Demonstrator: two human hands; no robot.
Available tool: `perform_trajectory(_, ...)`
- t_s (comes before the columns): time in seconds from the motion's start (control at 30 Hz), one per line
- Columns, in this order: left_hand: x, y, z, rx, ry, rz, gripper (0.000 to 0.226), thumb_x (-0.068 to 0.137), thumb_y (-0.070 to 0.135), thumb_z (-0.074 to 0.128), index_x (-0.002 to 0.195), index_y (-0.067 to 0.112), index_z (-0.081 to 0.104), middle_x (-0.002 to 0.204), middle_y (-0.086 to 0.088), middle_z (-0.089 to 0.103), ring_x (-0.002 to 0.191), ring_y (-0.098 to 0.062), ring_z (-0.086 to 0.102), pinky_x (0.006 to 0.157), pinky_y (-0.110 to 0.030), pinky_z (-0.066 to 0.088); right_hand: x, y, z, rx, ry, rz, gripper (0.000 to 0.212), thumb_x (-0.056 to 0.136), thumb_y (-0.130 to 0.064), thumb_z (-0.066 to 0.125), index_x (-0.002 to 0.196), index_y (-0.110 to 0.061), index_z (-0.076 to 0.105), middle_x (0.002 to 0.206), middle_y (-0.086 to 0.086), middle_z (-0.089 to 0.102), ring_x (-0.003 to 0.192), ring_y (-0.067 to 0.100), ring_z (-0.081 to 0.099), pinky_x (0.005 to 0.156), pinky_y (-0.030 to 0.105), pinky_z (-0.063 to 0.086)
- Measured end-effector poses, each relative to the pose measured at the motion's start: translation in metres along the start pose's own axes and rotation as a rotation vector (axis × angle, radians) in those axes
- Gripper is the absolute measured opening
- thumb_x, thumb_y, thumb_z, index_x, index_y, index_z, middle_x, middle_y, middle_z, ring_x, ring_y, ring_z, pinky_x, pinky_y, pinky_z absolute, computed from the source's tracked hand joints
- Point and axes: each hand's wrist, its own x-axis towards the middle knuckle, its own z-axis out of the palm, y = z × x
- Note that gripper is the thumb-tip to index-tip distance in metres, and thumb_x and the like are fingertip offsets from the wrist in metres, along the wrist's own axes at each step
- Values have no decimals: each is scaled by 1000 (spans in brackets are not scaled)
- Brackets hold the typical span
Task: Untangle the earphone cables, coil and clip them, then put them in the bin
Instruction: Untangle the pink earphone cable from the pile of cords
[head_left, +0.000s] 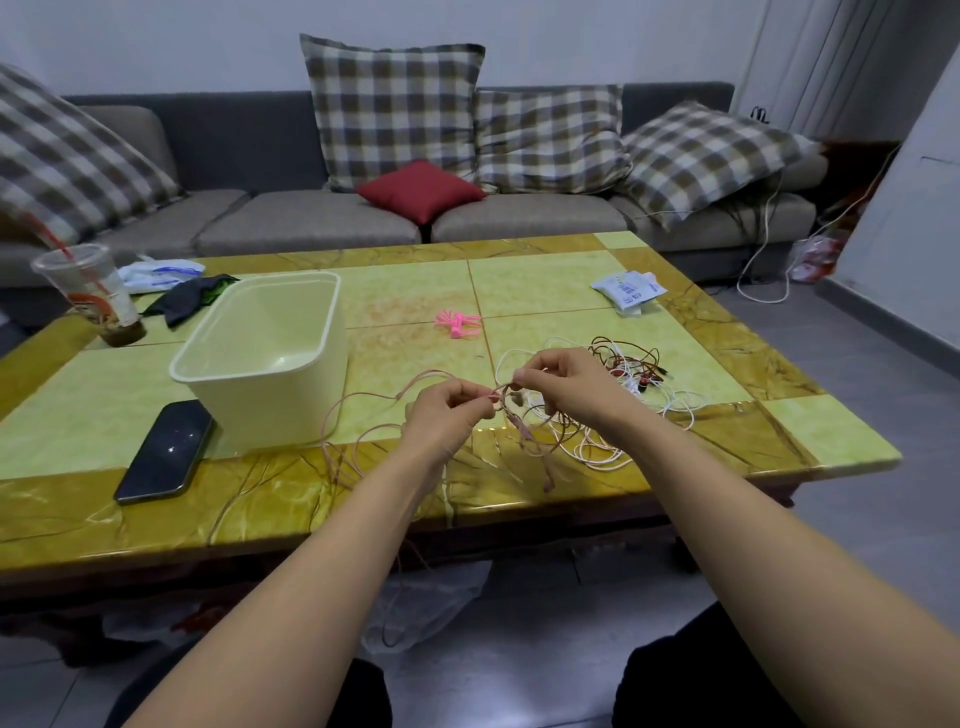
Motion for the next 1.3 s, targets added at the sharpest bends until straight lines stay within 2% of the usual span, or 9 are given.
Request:
perform_trajectory(0.1,0,-1,-1,74,44,-40,34,58,56,60,75,31,77,102,8,68,121,-23,46,109,-49,31,-1,-2,-1,122,35,35,17,97,-13,55,89,-1,65,64,2,65,50,4,52,49,15,38)
perform_trajectory(0.3,4,-10,-2,138,54,-91,45,51,78,60,71,41,76,120,-2,61,129,-23,37,112,-46,29,6,-3,-4,412,67,156,21,98,-9,41,82,-9,55,68,5,58,49,11,43,48,20,39)
perform_trajectory(0.4,7,-14,2,167,57,-54,41,48,71,66,72,39,75,110,-3,65,123,-25,44,107,-46,36,8,-3,-2,489,10,213,19,97,-11,39,81,-10,50,55,0,38,45,13,24,42,21,32)
perform_trajectory(0.53,2,-9,1,217,60,-7,26,57,57,71,77,41,76,92,12,70,120,-14,43,104,-39,30,3,3,-5,201,-148,213,21,98,-20,54,78,-15,48,56,-5,32,48,11,23,47,24,21)
perform_trajectory(0.67,-1,-4,0,432,158,-14,15,82,24,68,88,35,75,82,22,38,111,-15,25,99,-36,26,-1,2,-4,234,-170,136,20,103,-23,49,85,-15,45,64,0,47,51,11,29,51,23,29)
perform_trajectory(0.87,-3,-6,2,401,81,30,26,82,24,66,98,44,71,92,25,50,103,-14,24,90,-34,24,-4,-2,1,333,-230,32,16,108,-19,32,103,-11,44,67,12,62,40,10,29,46,23,26)
perform_trajectory(0.97,-3,-7,2,360,-20,-11,26,77,36,68,99,49,68,113,3,39,110,-20,27,98,-30,26,-5,-1,7,341,-361,2,19,108,-13,29,105,-10,49,66,9,59,46,11,31,49,22,31)
perform_trajectory(1.13,5,-18,2,345,-140,-40,38,48,66,63,82,52,71,121,-7,53,123,-31,38,107,-48,35,-4,1,4,271,-211,-41,25,106,-9,31,97,-10,54,68,3,58,57,10,46,60,24,37)
perform_trajectory(1.3,8,-12,0,358,223,39,6,84,43,68,82,38,71,87,21,63,115,-15,36,88,-36,23,-1,5,1,100,-10,42,22,103,-6,38,95,-11,58,85,3,71,80,14,58,71,27,43)
